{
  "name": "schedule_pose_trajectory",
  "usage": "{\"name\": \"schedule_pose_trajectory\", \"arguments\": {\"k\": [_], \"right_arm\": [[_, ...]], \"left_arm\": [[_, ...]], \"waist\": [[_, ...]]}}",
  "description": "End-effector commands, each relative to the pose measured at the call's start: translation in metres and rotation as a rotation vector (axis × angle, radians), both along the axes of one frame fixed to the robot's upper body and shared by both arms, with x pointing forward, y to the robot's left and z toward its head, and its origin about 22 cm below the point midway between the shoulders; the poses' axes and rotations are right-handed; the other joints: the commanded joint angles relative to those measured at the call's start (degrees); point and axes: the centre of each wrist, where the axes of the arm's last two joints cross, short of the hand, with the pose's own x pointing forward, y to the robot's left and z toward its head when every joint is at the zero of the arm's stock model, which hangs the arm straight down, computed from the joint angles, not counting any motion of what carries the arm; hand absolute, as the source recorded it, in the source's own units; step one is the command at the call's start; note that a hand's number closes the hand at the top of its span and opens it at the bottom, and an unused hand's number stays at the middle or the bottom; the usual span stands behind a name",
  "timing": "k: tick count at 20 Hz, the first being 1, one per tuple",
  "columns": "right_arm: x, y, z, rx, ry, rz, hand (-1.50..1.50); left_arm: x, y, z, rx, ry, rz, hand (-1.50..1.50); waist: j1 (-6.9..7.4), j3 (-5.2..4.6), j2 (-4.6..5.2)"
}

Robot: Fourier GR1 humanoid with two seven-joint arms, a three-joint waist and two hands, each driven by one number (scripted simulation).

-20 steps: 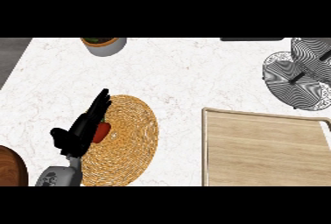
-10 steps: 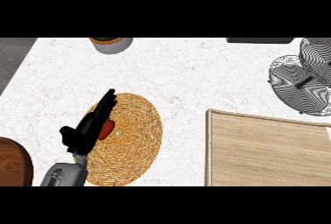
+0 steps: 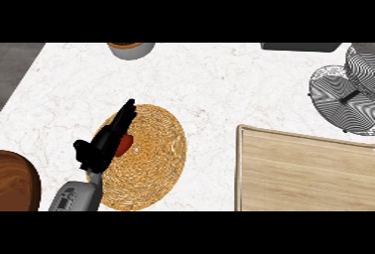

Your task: Pick the squash from the tray and place it in the tiered basket

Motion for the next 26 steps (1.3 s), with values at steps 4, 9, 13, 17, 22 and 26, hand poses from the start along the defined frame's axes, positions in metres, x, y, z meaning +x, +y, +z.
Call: {"name": "schedule_pose_trajectory", "arguments": {"k": [4, 9, 13, 17, 22, 26], "right_arm": [[0.064, 0.054, 0.034, 0.055, 0.034, 0.032, 1.5], [0.105, 0.091, -0.003, 0.004, 0.108, 0.102, 1.5], [0.119, 0.104, 0.0, 0.021, 0.122, 0.101, 1.5], [0.144, 0.138, -0.012, 0.012, 0.124, 0.119, 1.5], [0.148, 0.14, -0.027, 0.099, 0.153, 0.164, 1.5], [0.154, 0.148, -0.046, 0.184, 0.162, 0.198, 1.5]], "left_arm": [[0.004, 0.011, 0.011, -0.003, 0.005, -0.005, 0.0], [-0.007, 0.007, -0.005, 0.012, -0.004, 0.001, 0.0], [0.012, -0.016, 0.003, 0.011, -0.005, -0.008, 0.0], [-0.003, 0.005, 0.003, -0.014, -0.006, 0.022, 0.0], [-0.006, 0.0, 0.003, -0.011, -0.007, 0.036, 0.0], [0.008, 0.022, 0.019, 0.023, -0.01, 0.025, 0.0]], "waist": [[0.06, -0.06, -0.05], [-0.42, -0.03, -0.09], [-0.48, 0.01, 0.31], [0.18, 0.01, 0.25], [-0.62, 0.01, 0.09], [-0.57, 0.04, 0.2]]}}
